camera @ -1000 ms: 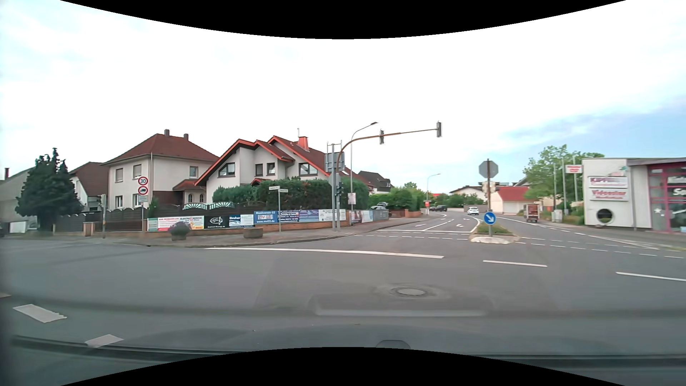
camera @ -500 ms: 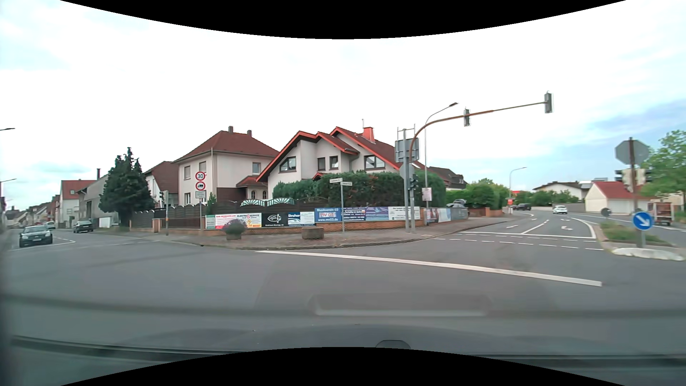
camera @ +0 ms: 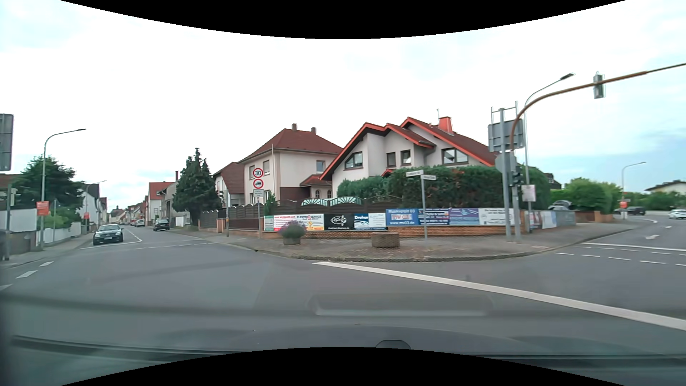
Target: Follow the waypoints while adhering to traffic rules and regulations
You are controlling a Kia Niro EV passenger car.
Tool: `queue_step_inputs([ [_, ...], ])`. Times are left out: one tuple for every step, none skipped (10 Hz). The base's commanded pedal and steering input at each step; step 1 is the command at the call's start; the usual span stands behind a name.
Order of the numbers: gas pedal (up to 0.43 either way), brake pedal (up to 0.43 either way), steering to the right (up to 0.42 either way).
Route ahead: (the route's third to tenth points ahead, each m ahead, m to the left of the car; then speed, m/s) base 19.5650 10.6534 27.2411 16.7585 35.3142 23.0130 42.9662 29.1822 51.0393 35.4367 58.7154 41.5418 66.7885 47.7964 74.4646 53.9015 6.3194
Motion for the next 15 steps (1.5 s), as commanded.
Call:
queue_step_inputs([
  [0.067,0.000,-0.299],
  [0.087,0.000,-0.298],
  [0.087,0.000,-0.296],
  [0.098,0.000,-0.291],
  [0.118,0.000,-0.285],
  [0.138,0.000,-0.277],
  [0.150,0.000,-0.270],
  [0.150,0.000,-0.261],
  [0.150,0.000,-0.252],
  [0.150,0.000,-0.240],
  [0.157,0.000,-0.224],
  [0.157,0.000,-0.206],
  [0.157,0.000,-0.192],
  [0.157,0.000,-0.177],
  [0.150,0.000,-0.162],
])
